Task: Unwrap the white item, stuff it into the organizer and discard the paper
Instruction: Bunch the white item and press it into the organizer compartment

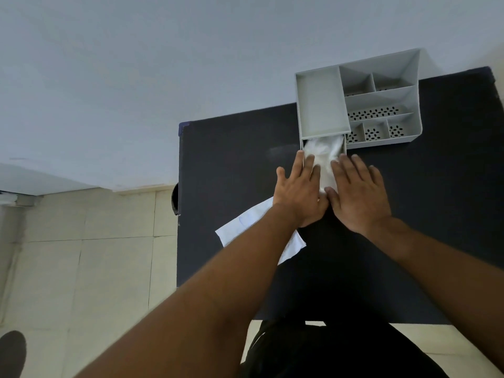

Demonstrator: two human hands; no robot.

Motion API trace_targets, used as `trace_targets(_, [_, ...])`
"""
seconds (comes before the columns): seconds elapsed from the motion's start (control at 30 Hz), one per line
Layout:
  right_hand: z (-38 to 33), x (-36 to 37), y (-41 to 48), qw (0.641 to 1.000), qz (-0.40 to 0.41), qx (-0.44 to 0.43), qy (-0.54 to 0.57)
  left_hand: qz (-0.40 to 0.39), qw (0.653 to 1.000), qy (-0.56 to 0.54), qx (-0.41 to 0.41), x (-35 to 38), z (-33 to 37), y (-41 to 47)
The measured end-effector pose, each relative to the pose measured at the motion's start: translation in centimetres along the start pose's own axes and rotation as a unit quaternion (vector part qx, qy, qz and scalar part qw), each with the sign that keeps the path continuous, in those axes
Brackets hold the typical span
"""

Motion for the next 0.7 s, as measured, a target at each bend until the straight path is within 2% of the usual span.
trace_targets(0.13, [0.6, 0.3, 1.8, 0.998, -0.049, -0.034, -0.03, -0.035, 0.999, 0.028, 0.014, 0.7, -1.1, 0.4])
trace_targets(0.33, [0.2, 0.4, 4.1, 0.991, -0.072, -0.076, -0.079, -0.058, 0.992, 0.107, 0.03, 0.2, -1.1, 1.9])
trace_targets(0.7, [-0.9, 1.9, 5.0, 0.981, -0.112, -0.095, -0.13, -0.059, 0.994, 0.094, 0.009, 1.1, -1.2, 2.6])
Point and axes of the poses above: each hand's wrist, its own y-axis towards the middle knuckle, its own x-axis out of the palm, z = x × y, the point moved 6 cm from there along y, towards the middle knuckle, and after that the axes turned 11 degrees about z, right-handed, at the moved point
